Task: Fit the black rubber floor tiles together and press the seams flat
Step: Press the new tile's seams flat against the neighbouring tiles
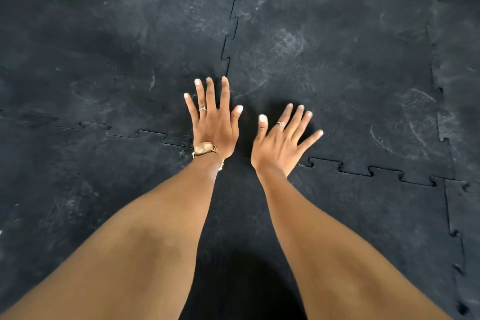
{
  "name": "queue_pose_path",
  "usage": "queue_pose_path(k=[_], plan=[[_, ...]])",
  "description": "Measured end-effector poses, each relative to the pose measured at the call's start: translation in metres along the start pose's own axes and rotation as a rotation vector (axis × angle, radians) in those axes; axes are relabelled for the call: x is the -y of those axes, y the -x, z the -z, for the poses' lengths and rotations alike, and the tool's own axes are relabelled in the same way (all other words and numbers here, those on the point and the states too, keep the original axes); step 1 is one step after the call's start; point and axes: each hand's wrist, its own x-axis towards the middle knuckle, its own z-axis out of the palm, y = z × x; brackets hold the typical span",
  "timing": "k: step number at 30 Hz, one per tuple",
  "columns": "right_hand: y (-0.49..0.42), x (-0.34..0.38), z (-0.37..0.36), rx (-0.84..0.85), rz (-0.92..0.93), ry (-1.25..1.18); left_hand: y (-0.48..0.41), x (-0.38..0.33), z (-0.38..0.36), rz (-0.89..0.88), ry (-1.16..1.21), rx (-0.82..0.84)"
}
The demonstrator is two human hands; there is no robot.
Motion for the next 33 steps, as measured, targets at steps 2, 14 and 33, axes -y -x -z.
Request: queue_pose_path(k=[2,14,33], plan=[[-0.001,0.004,-0.007,0.037,0.026,0.019,0.001,0.004,-0.002,-0.010,0.028,-0.041],[-0.002,-0.001,-0.006,0.022,0.008,0.015,0.092,0.006,0.035,-0.017,0.869,-0.027],[0.017,-0.021,-0.001,-0.050,0.015,-0.135,0.062,0.008,0.012,-0.234,0.757,0.156]])
